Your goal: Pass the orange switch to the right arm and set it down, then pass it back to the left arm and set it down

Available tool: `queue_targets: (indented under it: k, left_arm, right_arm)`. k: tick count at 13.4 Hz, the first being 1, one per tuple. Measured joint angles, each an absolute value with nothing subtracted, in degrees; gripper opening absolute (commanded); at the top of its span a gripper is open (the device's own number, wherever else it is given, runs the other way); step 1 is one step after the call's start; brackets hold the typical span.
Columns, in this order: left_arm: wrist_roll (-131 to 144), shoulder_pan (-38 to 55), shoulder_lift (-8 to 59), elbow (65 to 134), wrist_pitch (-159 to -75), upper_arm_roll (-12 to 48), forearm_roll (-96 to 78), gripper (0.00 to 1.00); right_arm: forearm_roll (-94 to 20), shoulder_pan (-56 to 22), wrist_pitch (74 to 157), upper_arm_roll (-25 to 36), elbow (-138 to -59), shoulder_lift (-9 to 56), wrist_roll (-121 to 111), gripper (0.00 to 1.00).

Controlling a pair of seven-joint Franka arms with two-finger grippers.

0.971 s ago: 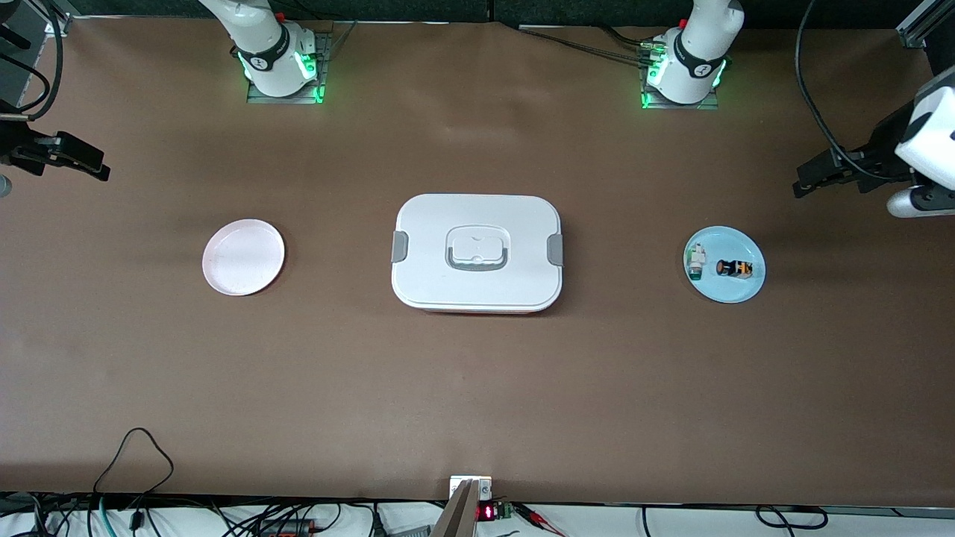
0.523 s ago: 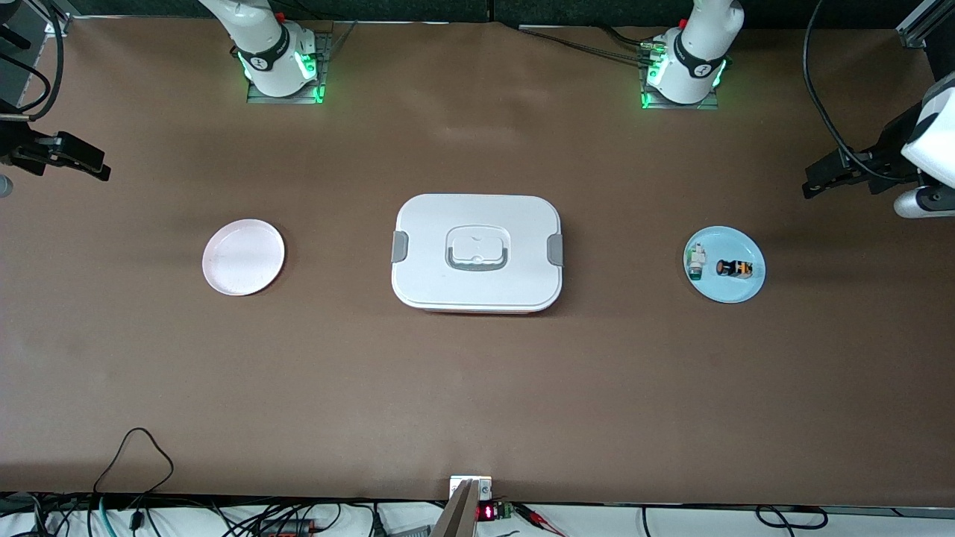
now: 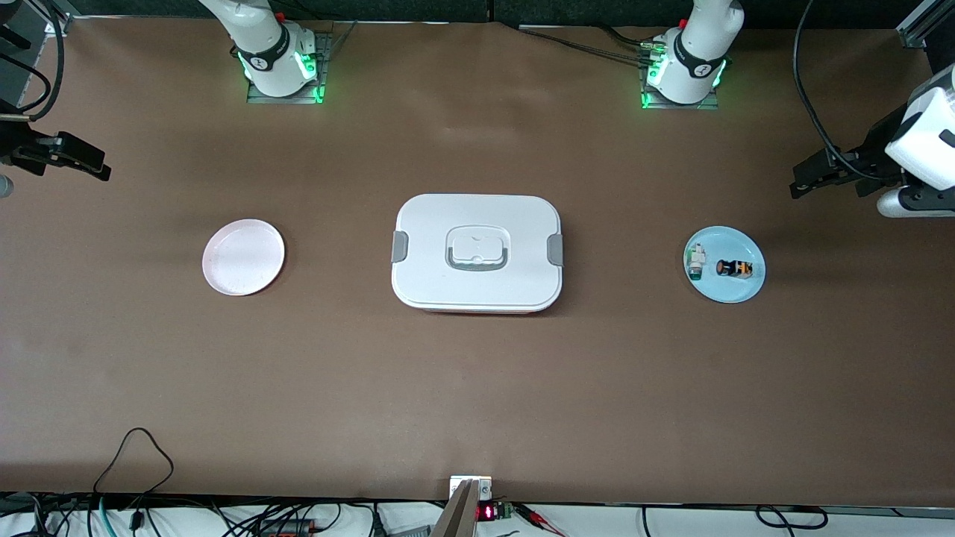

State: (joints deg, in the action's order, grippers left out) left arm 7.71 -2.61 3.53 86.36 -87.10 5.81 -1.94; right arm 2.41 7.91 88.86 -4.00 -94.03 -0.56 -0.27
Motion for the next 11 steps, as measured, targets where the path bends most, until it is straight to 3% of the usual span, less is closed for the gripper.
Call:
queue_targets:
  k: [11]
  left_arm:
    - [7.3, -2.42, 3.51, 86.62, -87.33, 6.06, -1.41, 1.0]
  right_arm:
    - [2.39, 7.91, 88.86, -4.0, -94.06, -0.54, -0.28, 1.0]
